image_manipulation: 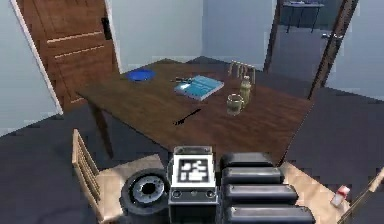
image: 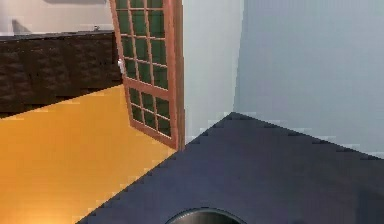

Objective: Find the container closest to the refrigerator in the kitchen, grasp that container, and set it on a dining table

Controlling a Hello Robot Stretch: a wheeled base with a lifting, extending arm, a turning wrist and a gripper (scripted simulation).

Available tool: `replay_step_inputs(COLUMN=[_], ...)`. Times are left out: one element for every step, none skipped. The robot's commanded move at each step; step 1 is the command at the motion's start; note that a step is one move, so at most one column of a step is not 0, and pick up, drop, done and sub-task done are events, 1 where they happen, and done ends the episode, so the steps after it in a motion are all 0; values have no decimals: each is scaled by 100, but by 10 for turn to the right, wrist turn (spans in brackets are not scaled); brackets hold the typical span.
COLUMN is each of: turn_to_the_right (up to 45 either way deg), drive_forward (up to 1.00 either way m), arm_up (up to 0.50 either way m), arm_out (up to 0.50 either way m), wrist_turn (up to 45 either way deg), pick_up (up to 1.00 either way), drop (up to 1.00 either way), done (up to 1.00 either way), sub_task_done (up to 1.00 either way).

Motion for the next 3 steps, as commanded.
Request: replay_step_inputs(turn_to_the_right=[90,0,450], drive_forward=[0,5,0], arm_up=[0,0,0], arm_out=[0,0,0], wrist_turn=[0,0,0], pick_up=[0,0,0], drop=[0,0,0], done=[0,0,0], sub_task_done=[0,0,0])
